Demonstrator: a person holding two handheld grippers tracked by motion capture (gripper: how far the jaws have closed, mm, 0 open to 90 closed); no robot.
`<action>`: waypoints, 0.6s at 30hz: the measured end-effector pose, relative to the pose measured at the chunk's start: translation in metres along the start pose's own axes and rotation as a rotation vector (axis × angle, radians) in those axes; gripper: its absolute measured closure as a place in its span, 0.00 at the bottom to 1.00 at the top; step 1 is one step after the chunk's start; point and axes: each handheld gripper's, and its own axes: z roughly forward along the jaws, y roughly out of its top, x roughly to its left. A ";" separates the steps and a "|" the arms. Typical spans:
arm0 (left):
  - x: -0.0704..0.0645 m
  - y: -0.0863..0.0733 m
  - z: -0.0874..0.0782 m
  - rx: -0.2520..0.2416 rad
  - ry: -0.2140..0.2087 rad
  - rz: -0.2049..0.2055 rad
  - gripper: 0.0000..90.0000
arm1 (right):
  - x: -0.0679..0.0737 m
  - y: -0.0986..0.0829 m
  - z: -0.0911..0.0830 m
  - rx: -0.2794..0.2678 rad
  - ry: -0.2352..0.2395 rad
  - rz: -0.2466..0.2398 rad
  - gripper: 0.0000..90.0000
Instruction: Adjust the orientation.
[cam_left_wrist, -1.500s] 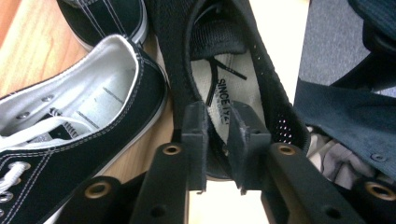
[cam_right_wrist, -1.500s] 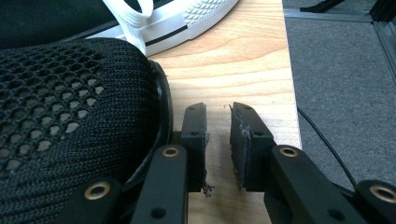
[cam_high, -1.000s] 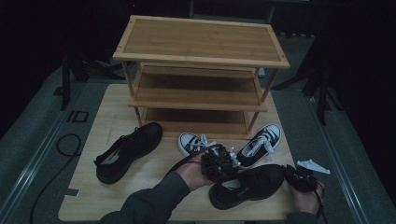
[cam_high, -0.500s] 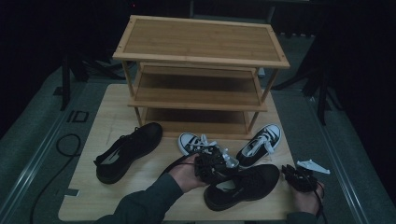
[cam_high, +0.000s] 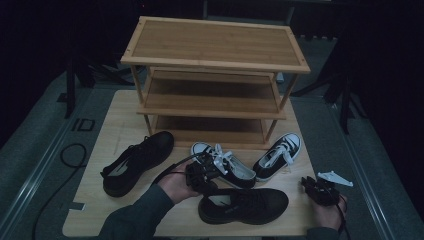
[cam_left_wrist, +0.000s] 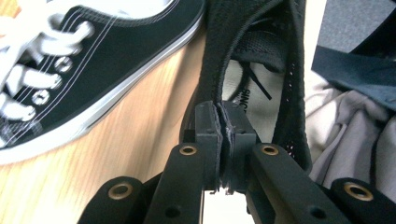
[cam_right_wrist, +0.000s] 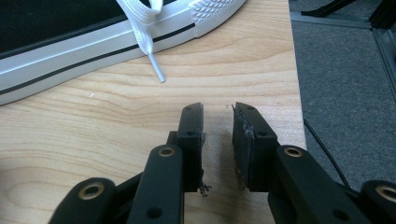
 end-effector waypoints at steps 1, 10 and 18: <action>0.001 -0.003 -0.002 0.003 0.007 0.000 0.97 | 0.000 0.000 0.000 0.000 0.000 0.000 0.81; 0.013 -0.029 -0.016 0.025 0.047 -0.044 0.97 | 0.001 0.000 0.000 0.000 -0.001 -0.002 0.81; 0.023 -0.057 -0.031 0.038 0.086 -0.083 0.97 | 0.001 0.000 0.000 0.000 -0.001 -0.004 0.81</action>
